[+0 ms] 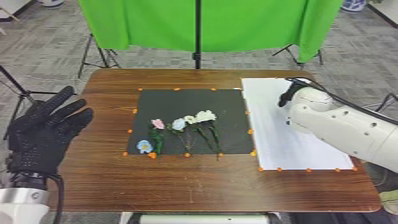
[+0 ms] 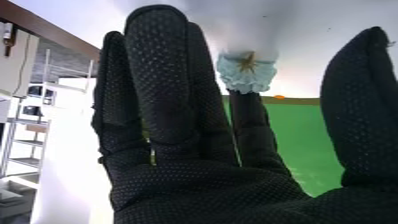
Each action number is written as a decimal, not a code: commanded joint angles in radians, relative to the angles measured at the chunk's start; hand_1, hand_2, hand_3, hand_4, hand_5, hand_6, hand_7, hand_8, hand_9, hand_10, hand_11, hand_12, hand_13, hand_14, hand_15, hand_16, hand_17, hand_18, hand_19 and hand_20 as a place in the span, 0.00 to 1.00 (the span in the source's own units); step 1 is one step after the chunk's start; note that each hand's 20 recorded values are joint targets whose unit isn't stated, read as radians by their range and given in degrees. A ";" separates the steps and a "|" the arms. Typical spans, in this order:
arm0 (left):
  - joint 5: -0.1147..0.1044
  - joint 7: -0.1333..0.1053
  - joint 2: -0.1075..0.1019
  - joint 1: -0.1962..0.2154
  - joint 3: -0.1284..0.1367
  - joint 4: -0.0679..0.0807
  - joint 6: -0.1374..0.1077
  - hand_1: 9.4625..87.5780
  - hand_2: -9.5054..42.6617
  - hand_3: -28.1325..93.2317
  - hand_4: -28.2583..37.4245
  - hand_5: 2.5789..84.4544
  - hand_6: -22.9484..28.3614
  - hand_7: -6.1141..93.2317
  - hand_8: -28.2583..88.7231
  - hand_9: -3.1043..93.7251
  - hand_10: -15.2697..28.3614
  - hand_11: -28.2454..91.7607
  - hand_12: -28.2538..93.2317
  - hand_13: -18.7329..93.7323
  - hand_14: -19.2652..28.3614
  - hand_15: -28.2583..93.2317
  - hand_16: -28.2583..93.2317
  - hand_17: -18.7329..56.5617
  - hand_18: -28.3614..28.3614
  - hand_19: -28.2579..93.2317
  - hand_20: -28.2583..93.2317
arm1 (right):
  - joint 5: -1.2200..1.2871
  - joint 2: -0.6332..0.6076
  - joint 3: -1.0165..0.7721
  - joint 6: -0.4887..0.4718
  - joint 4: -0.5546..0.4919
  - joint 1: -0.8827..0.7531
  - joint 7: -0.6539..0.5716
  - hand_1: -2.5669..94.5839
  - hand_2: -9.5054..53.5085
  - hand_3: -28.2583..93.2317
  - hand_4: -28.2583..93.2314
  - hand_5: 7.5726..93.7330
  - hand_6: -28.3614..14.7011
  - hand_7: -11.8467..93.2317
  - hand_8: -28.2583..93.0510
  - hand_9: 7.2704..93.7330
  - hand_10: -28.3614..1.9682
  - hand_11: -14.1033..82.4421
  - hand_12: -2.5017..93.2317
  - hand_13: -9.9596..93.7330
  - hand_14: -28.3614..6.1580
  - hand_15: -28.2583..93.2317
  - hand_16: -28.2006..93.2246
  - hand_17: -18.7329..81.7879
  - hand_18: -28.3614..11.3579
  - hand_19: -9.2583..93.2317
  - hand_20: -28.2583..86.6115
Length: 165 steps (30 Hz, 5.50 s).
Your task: Arrange flowers
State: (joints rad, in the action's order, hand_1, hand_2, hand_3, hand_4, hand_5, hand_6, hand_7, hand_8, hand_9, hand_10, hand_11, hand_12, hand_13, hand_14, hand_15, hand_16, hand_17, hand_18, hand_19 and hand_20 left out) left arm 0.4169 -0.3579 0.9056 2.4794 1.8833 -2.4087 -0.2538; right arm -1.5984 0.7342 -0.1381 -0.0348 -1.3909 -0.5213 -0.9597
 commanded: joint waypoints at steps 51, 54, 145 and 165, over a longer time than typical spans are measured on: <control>0.005 0.056 0.018 -0.034 -0.006 0.012 0.002 0.16 0.35 0.87 0.03 0.42 0.66 0.22 0.16 0.39 0.86 0.49 0.33 0.40 1.00 0.73 0.13 0.17 0.97 0.77 0.36 | -0.381 0.135 0.293 0.472 -0.300 -0.017 0.067 0.58 0.00 0.82 0.00 0.88 0.75 0.35 0.26 1.00 0.78 0.28 0.32 0.94 0.76 0.66 0.41 0.55 0.32 0.93 0.31; 0.006 0.064 0.019 -0.035 -0.005 0.012 0.001 0.16 0.35 0.87 0.03 0.42 0.66 0.22 0.16 0.39 0.86 0.49 0.33 0.40 1.00 0.73 0.13 0.17 0.97 0.77 0.36 | -0.377 0.129 0.299 0.471 -0.311 -0.027 0.061 0.58 0.00 0.82 0.00 0.87 0.74 0.34 0.26 1.00 0.76 0.27 0.33 0.93 0.75 0.67 0.41 0.54 0.31 0.93 0.32; 0.017 -0.108 0.021 0.006 -0.047 0.098 0.046 0.11 0.29 0.87 0.00 0.35 0.49 0.20 0.16 0.31 0.73 0.41 0.34 0.34 0.91 0.60 0.19 0.12 0.96 0.69 0.36 | 0.691 -0.122 -1.121 0.715 -0.695 -1.063 0.789 0.25 0.17 0.89 0.02 0.49 0.62 0.26 0.13 0.55 0.40 0.34 0.17 0.57 0.33 0.63 0.31 0.29 0.08 0.65 0.32; 0.034 -0.125 0.046 0.042 -0.040 0.108 0.012 0.07 0.29 0.87 0.00 0.33 0.47 0.21 0.15 0.35 0.76 0.43 0.34 0.38 0.96 0.63 0.19 0.13 0.97 0.68 0.39 | 0.990 -0.164 -1.297 0.579 -0.699 -1.298 0.979 0.23 0.19 0.89 0.00 0.44 0.66 0.26 0.13 0.47 0.44 0.29 0.16 0.49 0.31 0.55 0.32 0.25 0.08 0.59 0.34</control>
State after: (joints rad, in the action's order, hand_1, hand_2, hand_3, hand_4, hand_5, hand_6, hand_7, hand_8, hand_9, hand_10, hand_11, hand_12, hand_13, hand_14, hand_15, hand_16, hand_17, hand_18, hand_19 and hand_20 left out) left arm 0.4690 -0.4418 0.9432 2.4750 1.8464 -2.2999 -0.2243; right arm -0.6258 0.5572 -1.4457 0.5545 -2.0908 -1.7864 -0.0242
